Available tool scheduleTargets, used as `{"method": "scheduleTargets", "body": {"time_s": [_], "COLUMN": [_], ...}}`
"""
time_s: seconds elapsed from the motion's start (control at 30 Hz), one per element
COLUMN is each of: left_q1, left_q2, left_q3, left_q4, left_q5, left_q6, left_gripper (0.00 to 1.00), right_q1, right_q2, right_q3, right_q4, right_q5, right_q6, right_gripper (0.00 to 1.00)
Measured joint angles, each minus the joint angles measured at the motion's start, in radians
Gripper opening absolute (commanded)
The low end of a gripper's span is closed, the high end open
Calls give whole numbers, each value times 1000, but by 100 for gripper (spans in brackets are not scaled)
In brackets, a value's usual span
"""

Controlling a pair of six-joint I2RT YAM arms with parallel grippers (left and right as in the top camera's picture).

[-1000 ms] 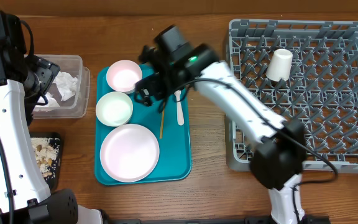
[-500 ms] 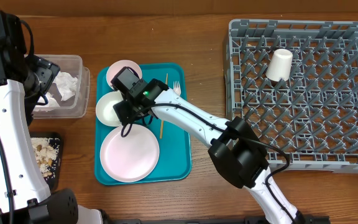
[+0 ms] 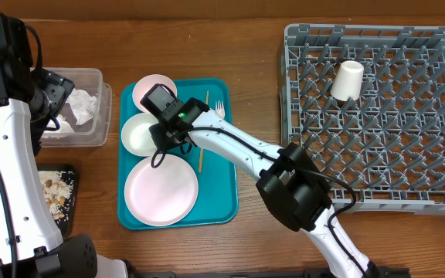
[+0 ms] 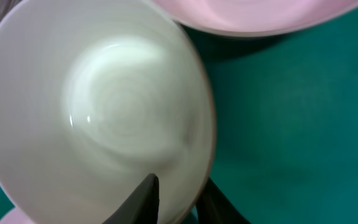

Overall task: Sort waste into correct bins and load items into the dishwasher
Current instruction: 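Move the right gripper left over the tray to the white bowl, then grasp the rim of the white bowl with the right gripper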

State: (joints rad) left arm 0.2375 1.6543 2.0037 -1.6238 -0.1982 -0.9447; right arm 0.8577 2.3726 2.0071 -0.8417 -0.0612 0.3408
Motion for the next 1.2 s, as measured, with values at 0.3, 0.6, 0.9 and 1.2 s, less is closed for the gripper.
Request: {"method": "scheduleTargets", "body": {"time_s": [0.3, 0.6, 0.9, 1.2], "left_q1": [0, 0, 0, 0], "left_q2": [0, 0, 0, 0], "left_q3": [0, 0, 0, 0], "left_q4": [0, 0, 0, 0], "left_q5": [0, 0, 0, 0], "left_q6": [0, 0, 0, 0], "left_gripper": [100, 100, 100, 100], "right_q1": [-2, -71, -122, -124], "right_q2": [0, 0, -41, -146], "right_q3": [2, 58, 58, 58], "right_q4": [-69, -212, -262, -255], "right_q5": [76, 114, 174, 160], "right_q6": [6, 25, 24, 15], "right_gripper": [11, 7, 51, 51]}}
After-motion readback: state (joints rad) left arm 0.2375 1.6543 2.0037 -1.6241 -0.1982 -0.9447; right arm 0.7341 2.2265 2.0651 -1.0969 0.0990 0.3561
